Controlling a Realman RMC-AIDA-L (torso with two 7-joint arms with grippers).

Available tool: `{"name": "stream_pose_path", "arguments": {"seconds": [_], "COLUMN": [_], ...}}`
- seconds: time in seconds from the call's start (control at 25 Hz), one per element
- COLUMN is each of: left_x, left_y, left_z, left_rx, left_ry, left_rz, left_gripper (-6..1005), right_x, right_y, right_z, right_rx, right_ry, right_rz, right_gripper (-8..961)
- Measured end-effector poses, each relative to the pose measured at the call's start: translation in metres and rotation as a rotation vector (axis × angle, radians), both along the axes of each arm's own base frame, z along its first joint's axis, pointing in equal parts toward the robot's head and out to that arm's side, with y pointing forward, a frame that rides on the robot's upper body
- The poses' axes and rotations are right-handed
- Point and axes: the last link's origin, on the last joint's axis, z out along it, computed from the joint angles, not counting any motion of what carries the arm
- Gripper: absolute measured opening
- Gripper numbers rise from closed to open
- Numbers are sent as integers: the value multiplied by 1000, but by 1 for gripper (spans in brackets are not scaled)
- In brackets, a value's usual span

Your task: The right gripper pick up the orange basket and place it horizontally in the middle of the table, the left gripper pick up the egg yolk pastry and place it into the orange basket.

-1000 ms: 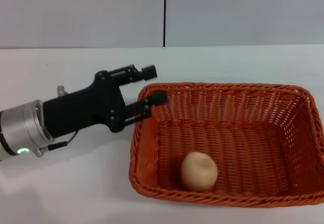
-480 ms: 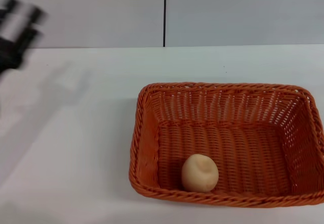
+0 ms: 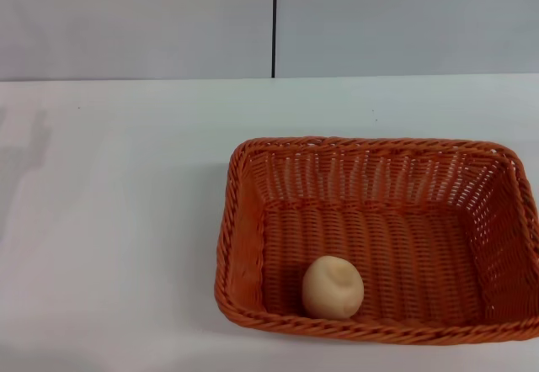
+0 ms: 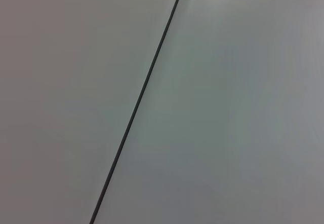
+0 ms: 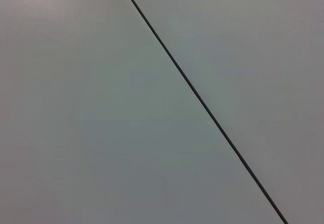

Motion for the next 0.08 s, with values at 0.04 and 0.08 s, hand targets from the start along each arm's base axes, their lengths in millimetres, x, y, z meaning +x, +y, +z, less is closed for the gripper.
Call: {"name": "stream_pose_path", "arguments": {"seconds": [0.04, 0.08], "left_x": [0, 0], "left_y": [0, 0], "left_z": [0, -1], "left_rx": [0, 0], "left_ry": [0, -4], "left_rz": [0, 3], "left_gripper": [637, 637], "right_x": [0, 1], "right_y": [0, 1], "right_z": [0, 0], "right_rx": [0, -1], "right_ry": [0, 1], "right_rz": [-2, -8], "right_gripper": [461, 461]}}
